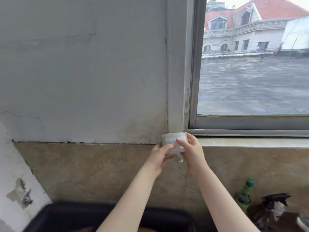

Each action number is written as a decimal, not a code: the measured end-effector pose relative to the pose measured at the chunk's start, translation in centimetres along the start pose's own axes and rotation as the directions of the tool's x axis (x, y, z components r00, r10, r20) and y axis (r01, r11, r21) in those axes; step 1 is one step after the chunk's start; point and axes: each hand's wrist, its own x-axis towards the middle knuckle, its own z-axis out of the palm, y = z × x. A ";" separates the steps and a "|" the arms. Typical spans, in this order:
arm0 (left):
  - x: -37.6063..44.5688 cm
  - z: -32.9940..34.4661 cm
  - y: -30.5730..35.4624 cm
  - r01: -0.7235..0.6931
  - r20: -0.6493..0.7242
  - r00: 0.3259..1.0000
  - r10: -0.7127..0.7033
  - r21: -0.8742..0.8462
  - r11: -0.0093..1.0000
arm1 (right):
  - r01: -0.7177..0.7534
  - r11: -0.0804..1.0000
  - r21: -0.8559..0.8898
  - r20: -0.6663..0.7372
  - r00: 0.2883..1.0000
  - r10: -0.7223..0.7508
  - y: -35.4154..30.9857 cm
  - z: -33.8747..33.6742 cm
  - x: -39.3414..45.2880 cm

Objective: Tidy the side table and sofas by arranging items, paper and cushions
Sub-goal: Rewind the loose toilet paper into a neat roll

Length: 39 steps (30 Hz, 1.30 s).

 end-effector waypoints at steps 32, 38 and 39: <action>-0.3 7.1 -5.1 0.133 0.251 0.957 -0.145 0.061 0.989 | 0.029 0.996 0.080 0.014 0.999 -0.030 -1.7 -10.1 -7.2; -0.7 9.5 -7.7 0.051 0.199 0.978 -0.065 0.074 0.996 | -0.011 0.998 -0.069 -0.077 0.997 0.006 -2.4 -12.2 -9.0; -0.7 10.2 -7.9 0.056 0.192 0.978 -0.075 0.103 0.993 | -0.013 0.997 -0.073 -0.134 0.991 0.003 -2.3 -12.6 -9.0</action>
